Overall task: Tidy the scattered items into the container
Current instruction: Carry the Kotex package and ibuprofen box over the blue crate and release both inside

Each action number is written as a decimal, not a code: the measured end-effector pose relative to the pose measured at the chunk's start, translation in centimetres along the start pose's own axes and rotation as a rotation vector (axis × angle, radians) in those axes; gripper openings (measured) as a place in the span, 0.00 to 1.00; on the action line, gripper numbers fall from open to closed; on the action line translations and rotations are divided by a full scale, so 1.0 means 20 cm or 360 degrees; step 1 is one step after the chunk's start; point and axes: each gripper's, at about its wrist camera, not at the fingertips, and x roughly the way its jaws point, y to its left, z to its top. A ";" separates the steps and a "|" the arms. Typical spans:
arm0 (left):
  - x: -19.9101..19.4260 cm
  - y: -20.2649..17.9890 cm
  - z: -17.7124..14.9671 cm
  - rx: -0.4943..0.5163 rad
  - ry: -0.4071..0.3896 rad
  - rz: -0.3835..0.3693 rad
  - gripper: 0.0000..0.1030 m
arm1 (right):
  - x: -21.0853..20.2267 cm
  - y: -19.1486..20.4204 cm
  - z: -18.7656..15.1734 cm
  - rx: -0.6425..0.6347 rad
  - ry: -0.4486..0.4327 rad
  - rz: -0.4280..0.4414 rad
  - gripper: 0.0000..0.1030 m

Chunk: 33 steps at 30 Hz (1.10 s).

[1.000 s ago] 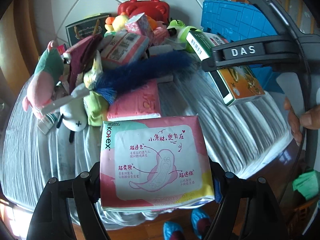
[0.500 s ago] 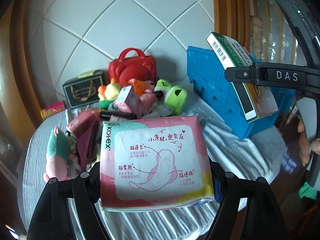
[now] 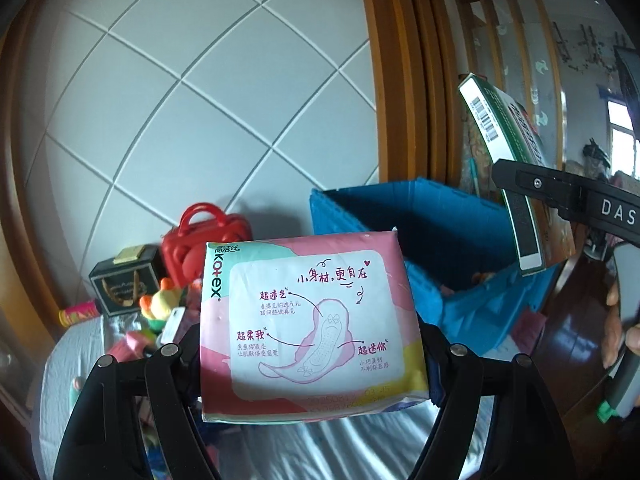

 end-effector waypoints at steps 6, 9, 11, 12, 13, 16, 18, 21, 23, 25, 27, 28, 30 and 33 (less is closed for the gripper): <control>0.20 -0.39 0.25 -0.0017 -0.0039 -0.0012 0.76 | 0.01 -0.52 0.16 0.0024 -0.0039 -0.0075 0.86; 0.33 -0.55 0.32 -0.0019 -0.0017 -0.0002 0.76 | 0.05 -0.75 0.20 0.0042 -0.0007 -0.0089 0.86; 0.42 -0.64 0.36 -0.0015 0.0004 0.0019 0.76 | 0.11 -0.87 0.21 0.0051 0.0020 -0.0089 0.86; 0.46 -0.68 0.38 -0.0013 0.0016 0.0029 0.76 | 0.14 -0.92 0.20 0.0064 0.0034 -0.0081 0.86; 0.49 -0.71 0.40 -0.0012 0.0030 0.0035 0.76 | 0.17 -0.97 0.19 0.0077 0.0048 -0.0072 0.86; 0.58 -0.77 0.45 -0.0012 0.0051 0.0057 0.76 | 0.26 -1.12 0.17 0.0119 0.0090 -0.0066 0.86; 0.64 -0.80 0.47 -0.0014 0.0065 0.0061 0.76 | 0.32 -1.19 0.16 0.0149 0.0101 -0.0064 0.86; 0.73 -0.84 0.50 -0.0009 0.0082 0.0066 0.76 | 0.40 -1.27 0.15 0.0170 0.0133 -0.0068 0.86; 0.77 -0.86 0.52 0.0002 0.0089 0.0070 0.76 | 0.45 -1.32 0.16 0.0177 0.0152 -0.0063 0.86; 0.81 -0.89 0.53 0.0019 0.0093 0.0073 0.76 | 0.49 -1.34 0.16 0.0172 0.0158 -0.0067 0.86; 0.86 -0.91 0.54 0.0031 0.0104 0.0078 0.76 | 0.53 -1.36 0.16 0.0166 0.0162 -0.0065 0.86; 0.88 -0.91 0.54 0.0031 0.0111 0.0079 0.76 | 0.55 -1.37 0.17 0.0165 0.0163 -0.0068 0.86; 0.92 -0.91 0.55 0.0030 0.0124 0.0083 0.76 | 0.60 -1.39 0.17 0.0176 0.0172 -0.0069 0.86; 0.98 -0.90 0.56 0.0025 0.0148 0.0094 0.76 | 0.67 -1.41 0.17 0.0188 0.0193 -0.0069 0.86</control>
